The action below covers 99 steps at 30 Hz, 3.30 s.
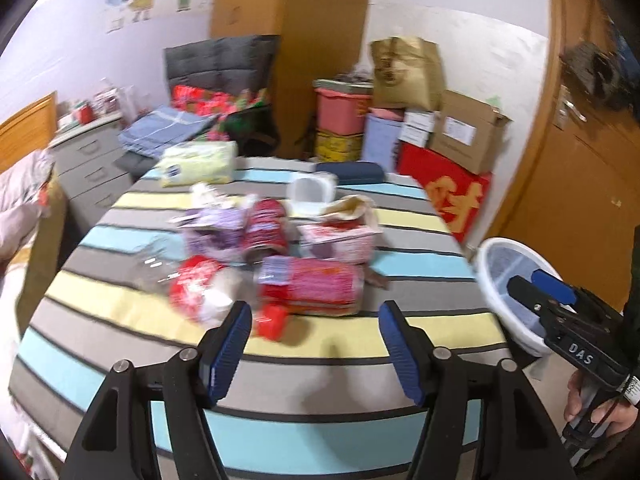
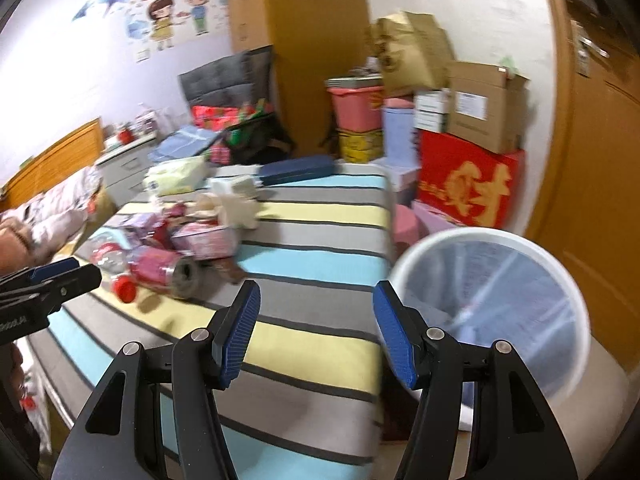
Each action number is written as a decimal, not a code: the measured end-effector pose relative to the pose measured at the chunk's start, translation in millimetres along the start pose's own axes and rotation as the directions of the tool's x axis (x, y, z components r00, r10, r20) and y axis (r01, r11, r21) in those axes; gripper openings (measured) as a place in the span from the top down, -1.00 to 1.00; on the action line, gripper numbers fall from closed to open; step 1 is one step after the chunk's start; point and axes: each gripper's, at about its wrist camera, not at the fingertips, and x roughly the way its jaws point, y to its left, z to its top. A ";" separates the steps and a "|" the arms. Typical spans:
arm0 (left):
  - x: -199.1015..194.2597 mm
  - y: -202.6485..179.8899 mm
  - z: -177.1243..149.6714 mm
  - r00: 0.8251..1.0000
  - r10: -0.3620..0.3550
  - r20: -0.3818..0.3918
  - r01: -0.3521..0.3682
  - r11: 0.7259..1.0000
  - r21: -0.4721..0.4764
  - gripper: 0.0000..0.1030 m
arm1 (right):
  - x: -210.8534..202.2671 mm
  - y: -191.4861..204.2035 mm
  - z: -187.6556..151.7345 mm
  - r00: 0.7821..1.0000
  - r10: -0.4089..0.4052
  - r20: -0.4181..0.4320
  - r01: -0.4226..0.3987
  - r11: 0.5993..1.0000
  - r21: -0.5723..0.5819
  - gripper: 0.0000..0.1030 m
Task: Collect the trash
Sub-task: 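Grasp the red can with the right gripper while the left gripper grasps the clear bottle, then carry the can and bottle over the wastebasket and release both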
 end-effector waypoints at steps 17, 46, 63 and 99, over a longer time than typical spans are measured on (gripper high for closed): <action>21.6 106.5 7.9 0.998 0.027 -0.061 -0.037 0.984 -0.174 -0.44 | 46.1 88.9 15.1 0.975 0.199 -0.103 -0.217 0.955 -0.204 -0.17; 102.2 128.1 40.9 0.975 -0.016 -0.220 -0.029 0.980 -0.198 -0.56 | 96.0 130.5 15.9 0.909 0.245 -0.337 -0.355 0.878 -0.321 -0.36; 100.3 140.1 11.6 0.960 0.073 -0.269 -0.112 0.985 -0.132 -0.55 | 88.6 114.9 1.7 0.912 0.224 -0.342 -0.293 0.942 -0.164 -0.17; 65.9 103.3 3.5 0.979 -0.005 -0.205 -0.015 0.996 -0.092 -0.21 | 68.7 109.4 3.0 0.952 0.230 -0.201 -0.251 0.964 -0.086 -0.07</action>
